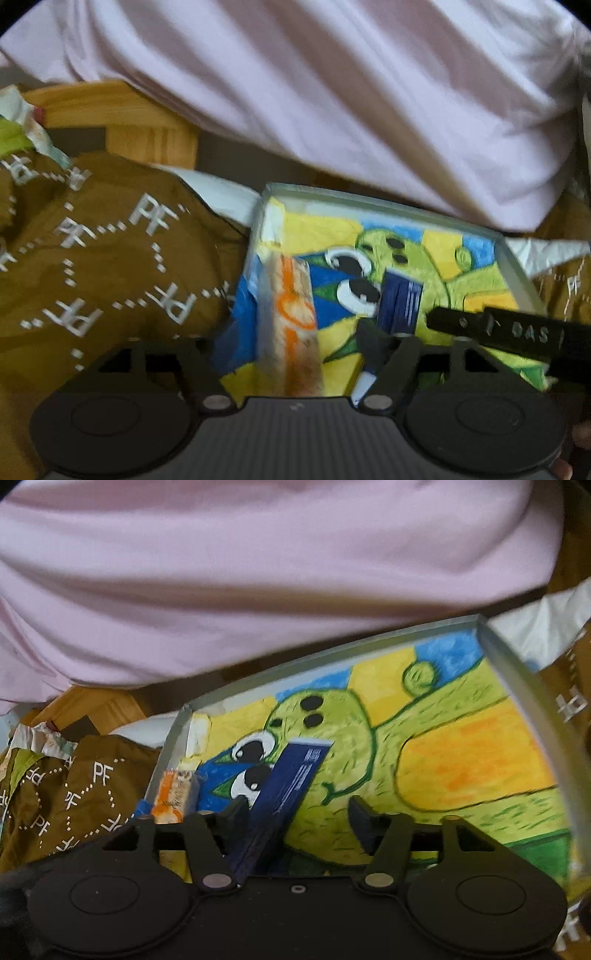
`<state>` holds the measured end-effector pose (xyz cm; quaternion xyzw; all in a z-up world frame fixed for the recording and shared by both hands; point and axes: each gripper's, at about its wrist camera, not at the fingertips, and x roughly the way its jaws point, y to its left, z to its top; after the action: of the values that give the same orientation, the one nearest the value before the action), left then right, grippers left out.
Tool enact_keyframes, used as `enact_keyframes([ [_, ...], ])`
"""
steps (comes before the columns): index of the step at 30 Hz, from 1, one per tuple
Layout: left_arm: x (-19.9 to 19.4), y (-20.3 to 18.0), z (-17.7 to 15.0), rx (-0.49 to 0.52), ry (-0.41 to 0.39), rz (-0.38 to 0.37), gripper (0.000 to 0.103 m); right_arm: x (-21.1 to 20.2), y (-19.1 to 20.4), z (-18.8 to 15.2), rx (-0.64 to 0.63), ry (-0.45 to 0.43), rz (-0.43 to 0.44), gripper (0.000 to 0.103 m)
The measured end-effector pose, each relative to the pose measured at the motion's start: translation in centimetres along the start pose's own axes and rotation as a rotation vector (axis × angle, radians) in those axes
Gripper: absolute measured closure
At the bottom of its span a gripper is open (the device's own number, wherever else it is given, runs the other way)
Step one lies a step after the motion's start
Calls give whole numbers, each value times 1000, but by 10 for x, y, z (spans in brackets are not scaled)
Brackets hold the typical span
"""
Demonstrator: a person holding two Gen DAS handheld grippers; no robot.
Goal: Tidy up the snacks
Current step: 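Open both tools to release the snacks in the tray and lift away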
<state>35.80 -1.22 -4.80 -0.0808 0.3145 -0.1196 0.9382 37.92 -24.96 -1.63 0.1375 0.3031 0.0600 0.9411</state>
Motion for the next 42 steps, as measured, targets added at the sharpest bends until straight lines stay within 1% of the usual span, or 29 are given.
enact_keyframes([
  [3, -21, -4, 7, 14, -56, 24, 16, -22, 4, 2, -43, -61, -11, 22],
  [4, -28, -5, 9, 20, -72, 33, 14, -29, 6, 3, -61, -78, -13, 21],
  [7, -52, -9, 15, 22, -127, 63, 6, -55, 14, 2, -124, -146, -18, 12],
  [9, -68, -12, 17, 26, -168, 80, 3, -71, 19, 0, -156, -186, -17, 8],
  [11, -83, -16, 18, 44, -196, 90, 1, -89, 23, -4, -195, -227, -7, 6],
  [15, -112, -24, 11, 78, -250, 129, 1, -124, 31, -14, -260, -301, 3, 1],
  [21, -152, -35, -9, 92, -278, 140, 0, -179, 35, -39, -324, -382, 11, 1],
  [27, -189, -46, -34, 118, -303, 153, 0, -219, 33, -67, -348, -430, 8, 1],
  [33, -215, -46, -62, 109, -283, 167, 0, -256, 30, -93, -353, -461, 11, 1],
  [39, -234, -50, -86, 132, -256, 182, 0, -282, 27, -119, -355, -428, 6, 1],
  [42, -244, -52, -99, 130, -237, 181, 0, -292, 24, -129, -322, -391, -5, 1],
])
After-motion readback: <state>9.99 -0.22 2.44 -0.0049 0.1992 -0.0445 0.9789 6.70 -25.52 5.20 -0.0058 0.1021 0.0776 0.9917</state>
